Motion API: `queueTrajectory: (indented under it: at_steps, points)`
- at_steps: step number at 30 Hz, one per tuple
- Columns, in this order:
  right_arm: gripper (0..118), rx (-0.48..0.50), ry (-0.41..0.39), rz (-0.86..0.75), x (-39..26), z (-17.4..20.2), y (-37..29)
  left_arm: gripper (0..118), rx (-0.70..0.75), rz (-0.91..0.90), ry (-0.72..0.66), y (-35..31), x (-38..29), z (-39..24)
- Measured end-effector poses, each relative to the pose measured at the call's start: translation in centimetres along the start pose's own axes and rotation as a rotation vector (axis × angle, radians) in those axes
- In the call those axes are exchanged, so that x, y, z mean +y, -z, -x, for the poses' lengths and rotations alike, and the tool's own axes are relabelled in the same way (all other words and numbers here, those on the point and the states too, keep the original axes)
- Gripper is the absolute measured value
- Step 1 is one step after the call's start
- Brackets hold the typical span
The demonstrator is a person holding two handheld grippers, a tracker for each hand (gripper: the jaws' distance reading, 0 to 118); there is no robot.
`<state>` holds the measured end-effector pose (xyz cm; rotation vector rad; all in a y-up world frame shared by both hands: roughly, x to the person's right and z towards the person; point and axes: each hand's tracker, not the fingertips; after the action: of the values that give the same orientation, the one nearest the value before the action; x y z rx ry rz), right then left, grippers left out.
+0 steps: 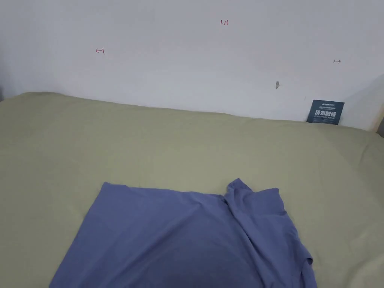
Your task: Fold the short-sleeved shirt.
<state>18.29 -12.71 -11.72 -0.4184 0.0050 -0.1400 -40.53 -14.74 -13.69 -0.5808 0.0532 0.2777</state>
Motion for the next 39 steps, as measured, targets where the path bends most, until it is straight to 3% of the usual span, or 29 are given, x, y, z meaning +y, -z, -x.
queueTrajectory:
  at_steps: [2, 3, 4, 5, 6, 7, 8, 9, 11, 13, 14, 16, 17, 18, 23, 25, 26, 27, 28, 29, 31, 32, 34, 39]
  points:
    - [92, -0.004, -0.044, -0.126, 1.0, 1.2, -1.7, 90, 0.015, -0.140, 0.035, -2.3, 0.7, -1.9]
    - [86, -0.016, -0.060, -0.165, 1.2, 2.0, -2.3, 75, 0.013, -0.201, 0.071, -3.3, 0.9, -2.8]
    - [71, -0.010, -0.086, -0.205, 1.5, 2.7, -3.0, 53, 0.017, -0.273, 0.124, -4.7, 0.8, -4.0]
    - [48, -0.004, -0.117, -0.215, 1.7, 3.3, -3.5, 19, 0.034, -0.354, 0.178, -6.0, 0.5, -5.0]
    - [48, -0.004, -0.154, -0.227, 1.8, 3.9, -3.9, 19, 0.061, -0.392, 0.219, -6.7, 0.1, -5.9]
    - [38, -0.013, -0.203, -0.235, 1.7, 4.7, -4.1, 9, 0.096, -0.416, 0.264, -7.2, 0.0, -6.9]
    - [16, -0.036, -0.252, -0.247, 1.5, 5.5, -4.2, 1, 0.129, -0.408, 0.301, -7.3, -0.1, -7.6]
    - [0, -0.058, -0.283, -0.266, 1.1, 6.1, -4.5, 1, 0.124, -0.414, 0.312, -7.6, -0.2, -7.8]
    - [0, -0.014, -0.272, -0.266, 1.0, 6.4, -5.0, 0, 0.026, -0.349, 0.278, -7.5, 0.1, -7.9]
    - [0, 0.000, -0.256, -0.237, 0.8, 6.7, -5.0, 1, 0.027, -0.294, 0.278, -6.5, -0.2, -7.4]
    - [0, 0.003, -0.250, -0.229, 0.6, 6.8, -5.1, 9, 0.027, -0.241, 0.295, -5.4, -0.1, -6.7]
    - [0, 0.019, -0.233, -0.205, 0.2, 6.7, -4.7, 74, 0.015, -0.099, 0.280, -2.9, -0.3, -5.0]
    - [0, 0.026, -0.226, -0.183, 0.1, 6.6, -4.6, 94, -0.019, 0.002, 0.265, -1.2, -0.6, -3.8]
    - [0, 0.034, -0.220, -0.163, 0.1, 6.4, -4.5, 95, 0.014, 0.032, 0.242, -0.2, -1.0, -3.0]
    - [0, 0.007, -0.186, -0.063, -0.6, 5.3, -3.1, 94, 0.013, 0.149, 0.177, 4.6, -2.0, -0.9]
    - [0, -0.013, -0.150, 0.002, -0.9, 4.6, -2.3, 87, 0.035, 0.173, 0.207, 6.5, -2.3, -1.2]
    - [0, -0.018, -0.134, 0.030, -1.1, 4.1, -1.9, 73, 0.047, 0.205, 0.230, 7.2, -2.4, -1.8]
    - [0, -0.034, -0.125, 0.056, -1.5, 3.7, -1.5, 37, 0.058, 0.191, 0.238, 7.4, -2.5, -2.1]
    - [1, -0.046, -0.111, 0.104, -1.7, 3.1, -1.0, 8, 0.051, 0.177, 0.256, 7.5, -2.6, -2.5]
    - [10, -0.037, -0.096, 0.172, -1.7, 2.5, -0.3, 4, 0.051, 0.160, 0.302, 7.9, -2.8, -2.8]
    - [77, -0.036, -0.072, 0.263, -2.1, 1.5, 0.8, 4, 0.056, 0.178, 0.322, 8.4, -3.2, -3.2]
    - [95, -0.025, -0.067, 0.329, -2.2, 1.1, 1.6, 4, 0.056, 0.187, 0.321, 8.7, -3.1, -3.3]
    - [87, -0.016, -0.085, 0.407, -2.6, 0.6, 2.5, 3, 0.049, 0.190, 0.306, 8.3, -3.0, -3.2]
    - [88, -0.032, -0.193, 0.490, -4.3, 0.8, 4.9, 4, 0.034, 0.193, 0.234, 7.3, -2.2, -2.6]
